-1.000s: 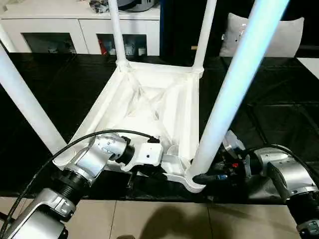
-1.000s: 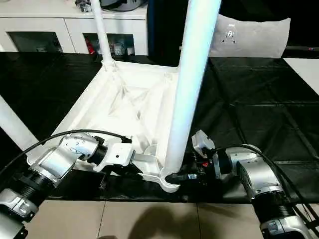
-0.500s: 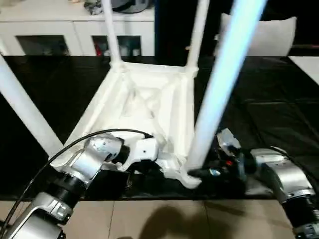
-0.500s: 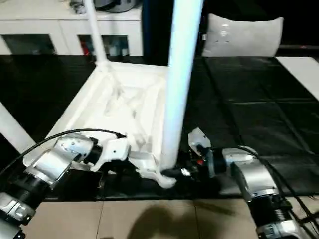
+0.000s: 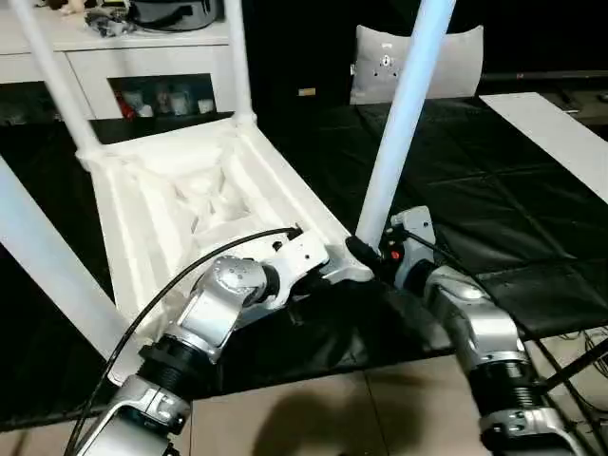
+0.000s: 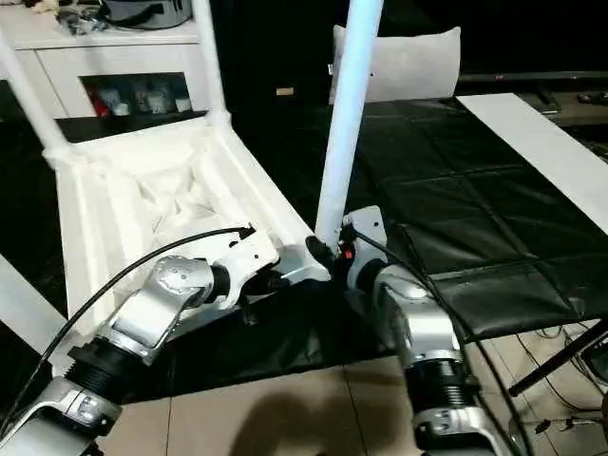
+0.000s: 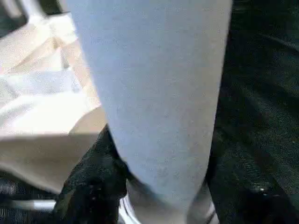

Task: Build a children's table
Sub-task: Rotate leg to tighten

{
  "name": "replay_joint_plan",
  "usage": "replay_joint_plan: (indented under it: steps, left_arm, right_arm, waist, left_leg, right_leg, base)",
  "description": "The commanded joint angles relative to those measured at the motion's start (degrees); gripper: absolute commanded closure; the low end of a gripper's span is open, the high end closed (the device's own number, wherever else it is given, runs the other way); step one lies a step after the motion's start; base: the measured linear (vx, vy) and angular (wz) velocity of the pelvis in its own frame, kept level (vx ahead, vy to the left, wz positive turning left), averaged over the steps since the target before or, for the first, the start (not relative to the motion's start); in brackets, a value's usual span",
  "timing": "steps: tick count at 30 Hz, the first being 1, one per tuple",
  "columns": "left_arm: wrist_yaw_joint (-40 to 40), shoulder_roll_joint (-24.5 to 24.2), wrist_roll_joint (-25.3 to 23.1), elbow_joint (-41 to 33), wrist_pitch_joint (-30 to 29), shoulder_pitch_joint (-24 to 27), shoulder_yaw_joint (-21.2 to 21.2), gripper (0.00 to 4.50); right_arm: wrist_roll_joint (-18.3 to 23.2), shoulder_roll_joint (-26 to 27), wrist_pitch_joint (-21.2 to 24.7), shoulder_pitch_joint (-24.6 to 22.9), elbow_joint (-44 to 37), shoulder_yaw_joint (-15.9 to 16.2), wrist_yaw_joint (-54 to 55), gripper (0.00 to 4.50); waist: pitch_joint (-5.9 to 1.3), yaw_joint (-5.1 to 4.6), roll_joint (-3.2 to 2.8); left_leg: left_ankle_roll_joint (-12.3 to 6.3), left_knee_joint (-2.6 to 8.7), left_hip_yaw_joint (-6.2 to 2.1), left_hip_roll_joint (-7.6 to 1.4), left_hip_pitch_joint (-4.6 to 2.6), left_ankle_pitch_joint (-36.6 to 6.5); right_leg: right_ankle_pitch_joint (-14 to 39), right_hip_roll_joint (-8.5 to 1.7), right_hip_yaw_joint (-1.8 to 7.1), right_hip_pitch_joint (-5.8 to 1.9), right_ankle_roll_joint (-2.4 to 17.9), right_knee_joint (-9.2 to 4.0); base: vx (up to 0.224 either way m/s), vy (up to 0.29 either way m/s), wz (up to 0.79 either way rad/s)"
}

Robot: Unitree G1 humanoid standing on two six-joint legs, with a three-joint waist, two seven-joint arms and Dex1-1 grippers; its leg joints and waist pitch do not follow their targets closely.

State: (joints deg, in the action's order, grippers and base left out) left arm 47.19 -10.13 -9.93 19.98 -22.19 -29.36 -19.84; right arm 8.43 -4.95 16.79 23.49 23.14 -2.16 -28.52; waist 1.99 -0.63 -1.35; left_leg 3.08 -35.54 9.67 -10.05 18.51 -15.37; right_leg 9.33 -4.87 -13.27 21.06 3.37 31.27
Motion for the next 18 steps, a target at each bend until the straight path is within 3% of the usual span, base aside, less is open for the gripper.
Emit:
replay_joint_plan:
  steps: [1, 2, 4, 5, 6, 8, 9, 10, 11, 12, 13, 14, 15, 18]
  left_arm:
    - [5.16, 2.09, 1.9, -3.67, 4.15, -0.89, -4.63, 4.5]
    - [5.94, 1.09, 1.8, -3.42, 4.98, -1.0, -4.62, 4.5]
    - [7.46, -0.94, 1.79, -2.54, 6.6, -1.38, -4.29, 4.5]
    - [7.81, -1.52, 1.76, -2.21, 7.09, -1.51, -4.15, 4.5]
    - [9.15, -2.88, 1.82, -1.11, 9.3, -1.91, -4.04, 4.5]
    - [9.88, -4.05, 1.65, 0.01, 10.78, -2.33, -3.88, 4.5]
    - [11.98, -5.53, 2.25, 1.8, 15.5, -2.71, -3.63, 4.5]
    - [12.5, -6.02, 2.3, 2.3, 16.26, -2.85, -3.58, 4.5]
    - [12.62, -6.41, 2.1, 2.8, 16.61, -3.06, -3.57, 4.5]
    - [12.63, -6.88, 1.74, 3.46, 16.81, -3.36, -3.55, 4.5]
    - [13.18, -7.57, 1.51, 5.01, 18.94, -3.96, -3.48, 4.5]
    - [13.42, -7.98, 1.34, 6.02, 20.23, -4.36, -3.42, 4.5]
    - [14.03, -8.63, 1.32, 7.49, 22.42, -4.93, -3.45, 4.5]
    - [16.01, -10.21, 1.94, 10.76, 27.71, -6.02, -3.42, 4.5]
  right_arm:
    - [1.73, 1.98, 1.47, -0.36, 0.33, 0.74, 0.28, 1.68]
    - [1.93, 1.63, 1.22, -1.08, -0.72, 0.95, -0.57, 1.61]
    - [1.32, 0.05, -0.52, -2.79, -2.57, 1.66, -1.99, 1.53]
    - [0.85, -0.51, -1.35, -3.34, -3.02, 1.83, -2.07, 1.43]
    - [0.09, -2.3, -3.38, -4.72, -3.84, 2.51, -3.66, 1.31]
    - [1.49, -3.68, -2.35, -6.28, -5.72, 2.49, -6.49, 1.19]
    - [3.26, -5.45, -0.56, -8.51, -8.96, 2.11, -9.91, 1.19]
    - [3.81, -6.02, -0.24, -9.26, -10.0, 2.01, -11.04, 0.99]
    - [4.29, -6.71, -0.33, -10.01, -10.9, 2.13, -12.42, 0.87]
    - [4.96, -7.6, -0.44, -10.96, -12.05, 2.31, -14.19, 0.8]
    - [6.27, -9.83, -0.49, -12.87, -14.16, 2.74, -18.15, 0.75]
    - [6.95, -11.31, -0.62, -14.02, -15.38, 2.99, -20.56, 0.67]
    - [7.88, -13.29, -0.72, -15.49, -16.92, 3.09, -23.4, 0.67]
    - [10.33, -16.96, -1.17, -17.66, -19.15, 1.71, -27.06, 0.35]
  waist:
    - [-3.33, 1.0, -0.47]
    - [-3.7, 1.47, -0.72]
    - [-4.23, 2.3, -0.29]
    - [-4.04, 3.08, -0.15]
    - [-3.95, 3.51, 0.16]
    - [-3.96, 4.91, -0.07]
    - [-3.98, 5.18, -0.14]
    - [-3.84, 5.82, -0.08]
    - [-3.83, 6.16, -0.15]
    - [-3.75, 6.4, -0.36]
    - [-3.65, 6.65, -0.2]
    - [-3.61, 7.17, -0.12]
    - [-3.51, 7.26, -0.07]
    - [-3.22, 7.4, 0.24]
  left_leg:
    - [-2.96, 4.44, -2.86, -4.93, 1.27, -2.28]
    - [-3.6, 4.25, -2.82, -5.08, 1.25, 0.3]
    - [-5.5, 3.57, -2.68, -4.79, 1.65, 6.75]
    - [-6.48, 3.4, -2.34, -4.62, 1.62, 7.93]
    - [-6.86, 3.32, -2.16, -4.32, 1.82, 7.53]
    - [-7.25, 3.38, -1.89, -4.21, 1.75, 5.98]
    - [-7.14, 3.44, -2.0, -4.5, 1.73, 6.06]
    - [-7.5, 3.47, -1.98, -4.68, 1.45, 5.32]
    - [-7.41, 3.52, -2.08, -4.79, 1.5, 5.15]
    - [-6.83, 3.64, -2.14, -5.15, 1.35, 4.56]
    - [-5.86, 3.81, -2.19, -5.29, 1.28, 3.22]
    - [-5.52, 3.75, -1.98, -4.96, 1.23, 1.63]
    - [-5.27, 3.9, -2.02, -4.98, 1.37, 1.17]
    - [-4.55, 4.1, -1.85, -4.32, 1.33, -1.83]
  right_leg:
    - [15.05, -7.26, 5.83, -3.16, 2.12, -3.67]
    - [11.25, -7.36, 6.06, -3.25, 3.39, -2.83]
    - [1.94, -7.23, 6.45, -3.14, 5.26, -1.08]
    - [-0.85, -7.34, 6.68, -2.72, 6.37, -0.54]
    - [-0.79, -7.32, 6.67, -2.84, 6.16, -0.53]
    - [2.92, -7.2, 6.61, -2.94, 4.36, -0.82]
    - [3.44, -7.23, 6.65, -2.88, 4.07, -0.73]
    - [5.4, -6.91, 6.6, -2.63, 2.26, -1.23]
    - [6.07, -7.02, 6.54, -2.66, 1.88, -1.16]
    - [6.98, -6.92, 6.48, -2.39, 1.63, -1.31]
    - [8.55, -7.17, 6.49, -2.47, 1.25, -1.48]
    - [10.72, -7.06, 6.53, -2.63, -0.22, -2.03]
    - [11.5, -7.12, 6.49, -2.66, -0.47, -2.05]
    - [16.91, -6.64, 6.03, -2.6, -3.78, -3.25]
  base:
    - [0.0, 0.0, 0.0]
    - [0.0, 0.0, 0.0]
    - [0.0, 0.0, 0.0]
    - [0.0, 0.0, 0.0]
    - [0.0, 0.0, 0.0]
    - [0.0, 0.0, 0.0]
    - [0.0, 0.0, 0.0]
    - [0.0, 0.0, 0.0]
    - [0.0, 0.0, 0.0]
    - [0.0, 0.0, 0.0]
    - [0.0, 0.0, 0.0]
    - [0.0, 0.0, 0.0]
    - [0.0, 0.0, 0.0]
    - [0.0, 0.0, 0.0]
